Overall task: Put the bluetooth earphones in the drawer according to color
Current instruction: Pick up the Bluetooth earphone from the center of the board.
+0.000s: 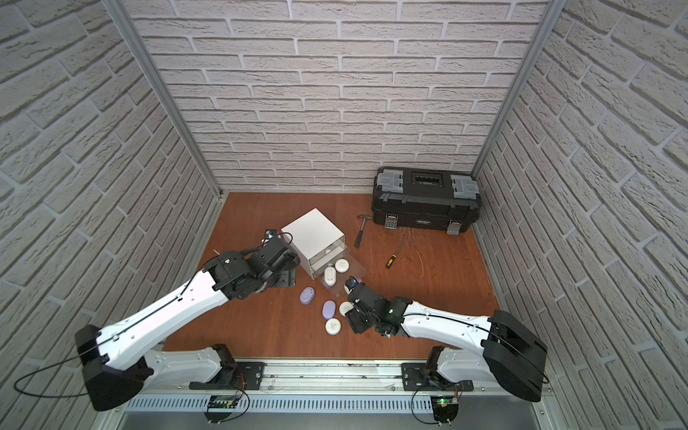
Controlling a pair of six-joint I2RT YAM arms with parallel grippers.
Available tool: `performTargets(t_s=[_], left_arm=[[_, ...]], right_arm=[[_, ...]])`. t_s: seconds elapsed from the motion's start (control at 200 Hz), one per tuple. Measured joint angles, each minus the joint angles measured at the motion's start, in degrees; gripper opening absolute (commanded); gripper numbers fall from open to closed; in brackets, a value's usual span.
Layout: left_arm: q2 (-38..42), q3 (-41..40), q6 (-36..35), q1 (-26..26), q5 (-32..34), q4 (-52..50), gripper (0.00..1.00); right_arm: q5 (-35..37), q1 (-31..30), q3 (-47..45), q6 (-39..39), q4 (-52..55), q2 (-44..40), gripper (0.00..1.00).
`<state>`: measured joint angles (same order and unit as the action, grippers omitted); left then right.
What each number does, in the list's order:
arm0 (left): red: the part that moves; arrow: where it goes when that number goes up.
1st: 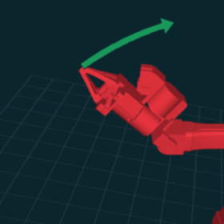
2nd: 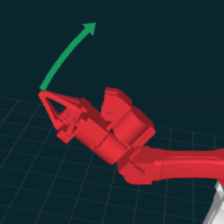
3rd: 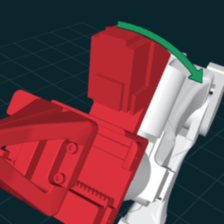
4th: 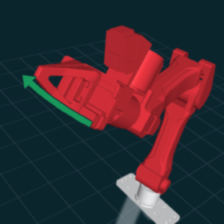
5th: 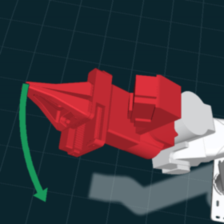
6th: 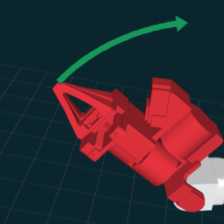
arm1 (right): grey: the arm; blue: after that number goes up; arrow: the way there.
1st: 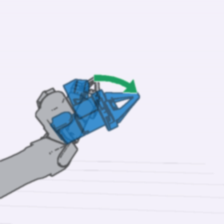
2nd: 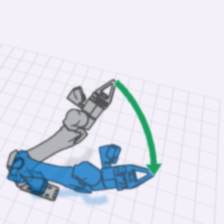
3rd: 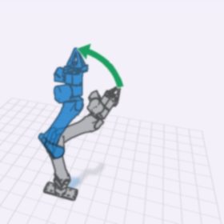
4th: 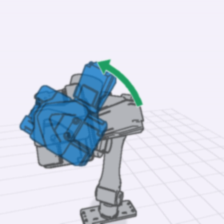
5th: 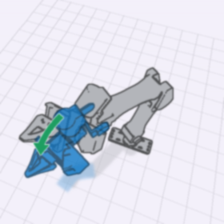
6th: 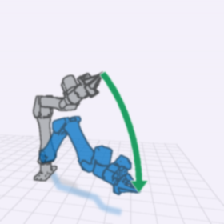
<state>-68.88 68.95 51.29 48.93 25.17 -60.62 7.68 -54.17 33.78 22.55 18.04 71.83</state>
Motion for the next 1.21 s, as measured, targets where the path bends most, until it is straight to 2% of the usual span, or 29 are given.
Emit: performTargets(t_s=[0.27, 0.565, 1.205], left_arm=[[0.0, -0.3, 0.0, -1.2, -0.6, -0.1, 0.84], [0.0, -0.7, -0.1, -2.1, -1.0, -0.1, 0.84], [0.0, -1.6, -0.2, -3.2, -2.3, 0.2, 0.83]], right_arm=[[0.0, -0.4, 1.2, -4.4, -4.4, 5.7, 0.73], [0.5, -0.5, 3.8, -5.7, -7.6, 11.6, 0.71], [3.3, -0.5, 6.2, -5.9, -8.0, 16.3, 0.66]])
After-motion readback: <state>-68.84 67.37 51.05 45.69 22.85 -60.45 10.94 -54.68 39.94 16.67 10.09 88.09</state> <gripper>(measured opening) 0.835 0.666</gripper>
